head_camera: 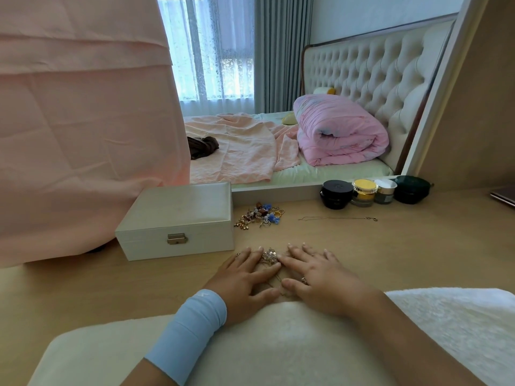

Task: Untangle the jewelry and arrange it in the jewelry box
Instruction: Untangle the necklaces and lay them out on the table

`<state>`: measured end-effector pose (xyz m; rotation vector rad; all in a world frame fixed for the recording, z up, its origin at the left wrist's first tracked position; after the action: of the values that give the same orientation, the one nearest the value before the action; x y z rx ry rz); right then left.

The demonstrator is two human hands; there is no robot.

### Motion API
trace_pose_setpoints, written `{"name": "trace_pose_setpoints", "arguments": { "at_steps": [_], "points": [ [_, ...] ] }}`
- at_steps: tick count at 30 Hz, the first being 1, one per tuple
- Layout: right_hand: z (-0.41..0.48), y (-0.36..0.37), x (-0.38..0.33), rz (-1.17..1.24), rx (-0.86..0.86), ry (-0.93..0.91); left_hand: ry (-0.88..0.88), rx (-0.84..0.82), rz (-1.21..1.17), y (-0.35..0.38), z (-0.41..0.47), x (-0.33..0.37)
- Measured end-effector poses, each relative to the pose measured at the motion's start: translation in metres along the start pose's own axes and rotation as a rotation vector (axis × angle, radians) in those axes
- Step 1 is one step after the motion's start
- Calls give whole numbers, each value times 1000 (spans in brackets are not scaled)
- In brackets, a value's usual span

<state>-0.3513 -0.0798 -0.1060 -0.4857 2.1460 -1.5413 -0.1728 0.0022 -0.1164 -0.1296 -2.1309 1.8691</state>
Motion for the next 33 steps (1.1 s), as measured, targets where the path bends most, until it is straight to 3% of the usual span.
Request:
{"name": "trace_pose_setpoints", "arguments": {
  "at_steps": [4, 10, 17, 24, 28, 33],
  "points": [
    [-2, -4, 8, 17, 80, 4, 9, -27, -48, 0, -7, -7],
    [3, 0, -5, 58, 41, -111, 9, 164, -64, -2, 2, -3],
    [-5, -3, 8, 38, -17, -34, -25, -67, 5, 1, -8, -6],
    [-2, -6, 20, 162, 28, -28, -19, 23, -49, 0, -4, 1],
    [0, -4, 29, 183, 13, 34, -4, -45, -26, -3, -7, 2],
    [-3, -19, 45, 392, 136, 91, -35, -18, -93, -6, -16, -1]
  ]
}}
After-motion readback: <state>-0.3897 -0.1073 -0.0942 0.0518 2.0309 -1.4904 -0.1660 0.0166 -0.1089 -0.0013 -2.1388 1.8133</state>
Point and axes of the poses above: each hand's wrist, its own z-axis towards the middle knuckle, its own y-axis out of the palm, x = y × z, the point moved 2 cm from there along z, towards the middle knuckle, and after that the axes turned 12 degrees about y, right-handed, at the moved point
